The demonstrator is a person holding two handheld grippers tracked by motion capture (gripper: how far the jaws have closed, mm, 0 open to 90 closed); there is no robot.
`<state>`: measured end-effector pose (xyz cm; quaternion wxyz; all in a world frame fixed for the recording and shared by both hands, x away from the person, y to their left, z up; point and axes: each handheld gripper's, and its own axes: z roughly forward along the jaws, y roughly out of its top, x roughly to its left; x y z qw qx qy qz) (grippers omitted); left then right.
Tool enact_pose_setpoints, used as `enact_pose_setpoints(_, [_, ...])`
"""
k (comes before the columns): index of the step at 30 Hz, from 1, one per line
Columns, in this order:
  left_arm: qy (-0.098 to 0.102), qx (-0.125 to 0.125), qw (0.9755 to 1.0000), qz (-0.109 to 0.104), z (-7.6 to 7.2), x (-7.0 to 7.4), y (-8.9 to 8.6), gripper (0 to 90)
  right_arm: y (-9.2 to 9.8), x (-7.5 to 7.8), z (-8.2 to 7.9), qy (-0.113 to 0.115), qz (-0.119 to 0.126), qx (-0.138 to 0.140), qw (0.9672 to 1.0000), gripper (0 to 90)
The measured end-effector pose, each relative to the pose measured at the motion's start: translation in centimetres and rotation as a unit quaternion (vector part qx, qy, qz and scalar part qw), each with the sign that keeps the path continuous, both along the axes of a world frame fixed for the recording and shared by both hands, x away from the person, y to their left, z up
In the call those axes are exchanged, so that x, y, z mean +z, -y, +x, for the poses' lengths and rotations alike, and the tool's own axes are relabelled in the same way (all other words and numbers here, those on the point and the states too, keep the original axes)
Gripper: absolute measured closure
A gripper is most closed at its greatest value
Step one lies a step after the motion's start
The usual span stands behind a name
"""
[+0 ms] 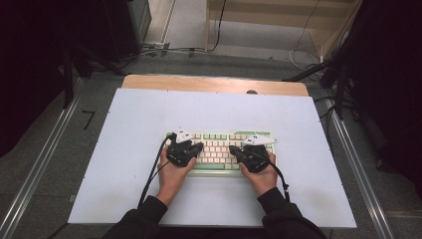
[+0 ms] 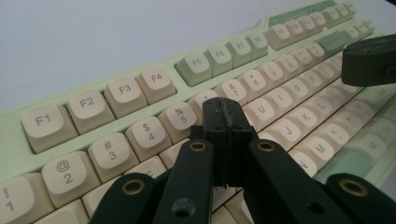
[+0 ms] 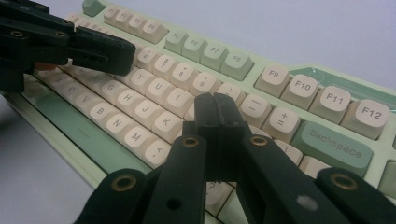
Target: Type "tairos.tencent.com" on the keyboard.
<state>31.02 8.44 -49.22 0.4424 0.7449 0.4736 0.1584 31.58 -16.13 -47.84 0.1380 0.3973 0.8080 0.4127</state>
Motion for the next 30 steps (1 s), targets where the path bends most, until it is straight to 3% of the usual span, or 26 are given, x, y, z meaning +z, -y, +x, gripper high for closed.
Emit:
enact_pose_setpoints(6, [0.011,0.008,0.9996,-0.024,-0.3,0.9,-0.9,90.0,0.1,0.0,0.0,0.000,0.000,0.000,1.0000,88.3])
enact_pose_setpoints(20, [0.004,0.029,0.9992,-0.027,-0.9,0.6,-3.1,90.0,0.0,0.0,0.0,0.001,0.000,0.003,1.0000,88.3])
enact_pose_setpoints(30, [-0.002,0.037,0.9992,-0.017,-1.0,0.1,-3.7,90.0,0.0,0.1,-0.1,0.000,0.002,0.002,1.0000,88.3])
